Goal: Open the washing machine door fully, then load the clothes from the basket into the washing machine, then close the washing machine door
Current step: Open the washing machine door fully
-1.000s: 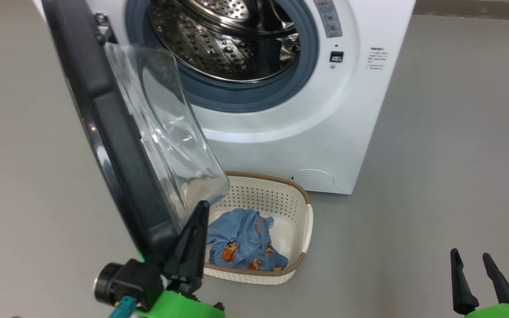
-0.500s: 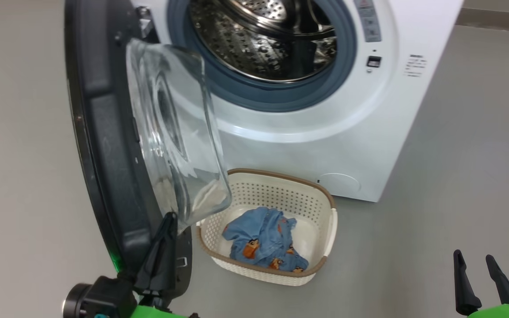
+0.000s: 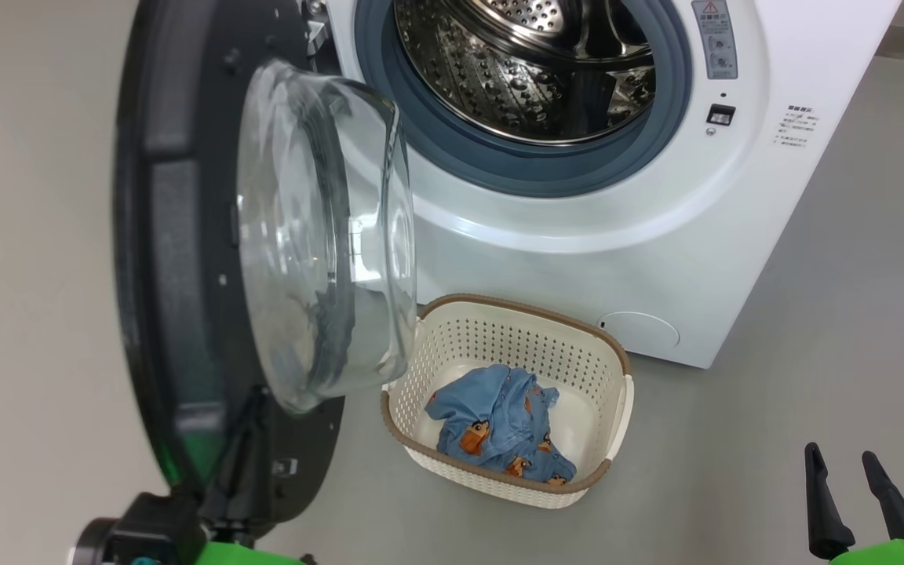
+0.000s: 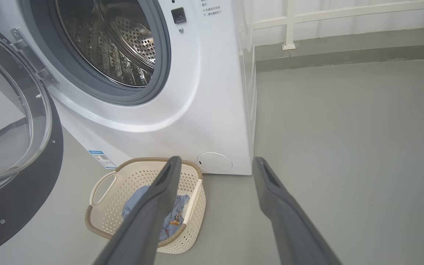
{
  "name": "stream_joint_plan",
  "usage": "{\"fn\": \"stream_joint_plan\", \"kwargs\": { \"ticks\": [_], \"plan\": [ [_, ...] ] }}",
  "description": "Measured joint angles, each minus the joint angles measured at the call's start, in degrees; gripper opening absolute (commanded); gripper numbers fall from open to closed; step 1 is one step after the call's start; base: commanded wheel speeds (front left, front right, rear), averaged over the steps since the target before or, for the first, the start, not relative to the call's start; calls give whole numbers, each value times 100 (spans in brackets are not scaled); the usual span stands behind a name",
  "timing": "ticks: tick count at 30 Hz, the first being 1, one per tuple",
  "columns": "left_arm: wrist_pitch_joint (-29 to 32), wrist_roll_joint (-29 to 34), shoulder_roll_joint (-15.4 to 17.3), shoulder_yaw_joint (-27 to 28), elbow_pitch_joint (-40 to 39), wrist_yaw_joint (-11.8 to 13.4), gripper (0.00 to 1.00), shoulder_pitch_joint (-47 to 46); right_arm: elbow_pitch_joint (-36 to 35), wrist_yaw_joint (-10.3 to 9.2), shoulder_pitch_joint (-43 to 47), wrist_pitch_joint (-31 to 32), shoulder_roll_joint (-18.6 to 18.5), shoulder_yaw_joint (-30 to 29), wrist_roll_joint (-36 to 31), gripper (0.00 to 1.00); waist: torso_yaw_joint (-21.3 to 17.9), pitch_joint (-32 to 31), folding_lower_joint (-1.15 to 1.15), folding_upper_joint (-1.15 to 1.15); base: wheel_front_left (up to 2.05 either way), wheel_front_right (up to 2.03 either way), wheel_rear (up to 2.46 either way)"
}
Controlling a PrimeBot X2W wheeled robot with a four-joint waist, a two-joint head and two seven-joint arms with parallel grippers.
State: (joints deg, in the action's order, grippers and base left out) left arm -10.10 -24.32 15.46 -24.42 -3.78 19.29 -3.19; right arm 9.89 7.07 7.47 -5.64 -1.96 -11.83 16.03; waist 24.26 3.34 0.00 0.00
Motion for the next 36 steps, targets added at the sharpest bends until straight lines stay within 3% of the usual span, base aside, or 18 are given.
{"fn": "stream_joint_plan", "kwargs": {
  "ticks": [12,36],
  "plan": [
    [-36,-205,177,575,347,245,0,19,-7,0,-127,0,-1,25,0,100,-23,129,0,0,0,0,0],
    [-352,-637,501,1800,1714,353,0,-304,49,0,-165,-5,-3,12,8,100,-328,27,0,0,0,0,0]
  ]
}}
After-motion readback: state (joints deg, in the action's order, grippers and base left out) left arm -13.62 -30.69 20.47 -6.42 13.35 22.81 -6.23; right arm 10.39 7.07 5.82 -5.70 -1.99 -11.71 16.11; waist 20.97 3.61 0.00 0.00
